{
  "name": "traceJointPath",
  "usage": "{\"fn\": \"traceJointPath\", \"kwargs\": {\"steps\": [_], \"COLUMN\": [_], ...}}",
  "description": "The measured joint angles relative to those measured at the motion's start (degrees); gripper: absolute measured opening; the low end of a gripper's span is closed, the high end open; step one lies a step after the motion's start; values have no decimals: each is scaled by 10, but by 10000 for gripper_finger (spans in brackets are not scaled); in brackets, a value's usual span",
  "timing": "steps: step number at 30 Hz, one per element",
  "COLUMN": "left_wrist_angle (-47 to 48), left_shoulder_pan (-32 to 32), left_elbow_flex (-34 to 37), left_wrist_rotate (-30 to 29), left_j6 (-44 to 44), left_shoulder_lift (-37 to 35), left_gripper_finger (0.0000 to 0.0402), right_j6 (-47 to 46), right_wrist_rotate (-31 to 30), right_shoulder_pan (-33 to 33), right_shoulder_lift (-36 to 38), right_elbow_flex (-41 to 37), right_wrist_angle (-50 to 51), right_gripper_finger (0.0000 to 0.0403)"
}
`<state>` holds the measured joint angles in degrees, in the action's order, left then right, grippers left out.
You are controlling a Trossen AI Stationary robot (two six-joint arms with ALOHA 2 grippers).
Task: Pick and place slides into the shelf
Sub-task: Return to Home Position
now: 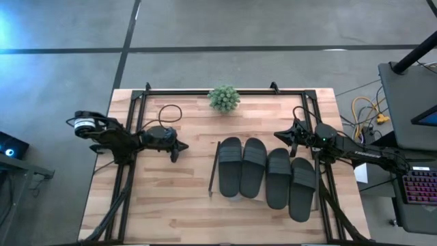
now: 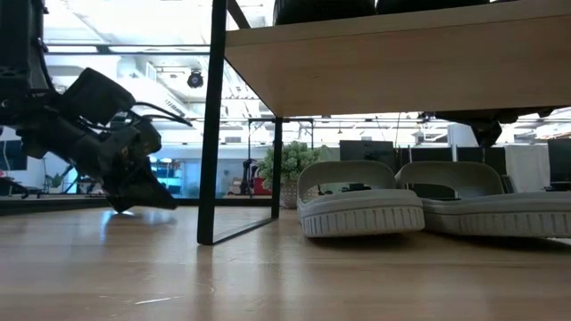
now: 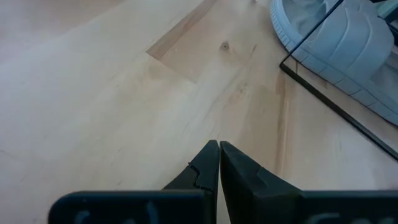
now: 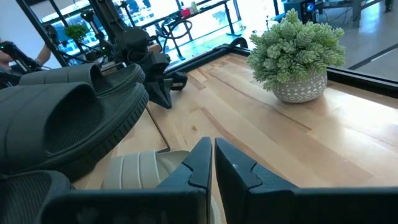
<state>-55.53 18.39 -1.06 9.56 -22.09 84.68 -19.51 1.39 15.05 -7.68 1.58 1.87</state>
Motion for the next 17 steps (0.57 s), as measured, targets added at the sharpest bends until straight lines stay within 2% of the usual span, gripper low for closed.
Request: {"fn": "traceJointPath", "kwargs": {"steps": [17], "left_wrist_angle": [-4], "left_shoulder_pan": [0], "left_elbow_flex": [-1], "left_wrist_rotate": [0], "left_j6": [2], "left_shoulder_lift": [9], "left_gripper_finger": [0], "right_j6": [0], "right_wrist_rotate": [0], "right_shoulder_pan": [0], "right_shoulder_lift": [0], "right_elbow_flex": [0], "right_wrist_angle": [0], "right_gripper_finger": [13]}}
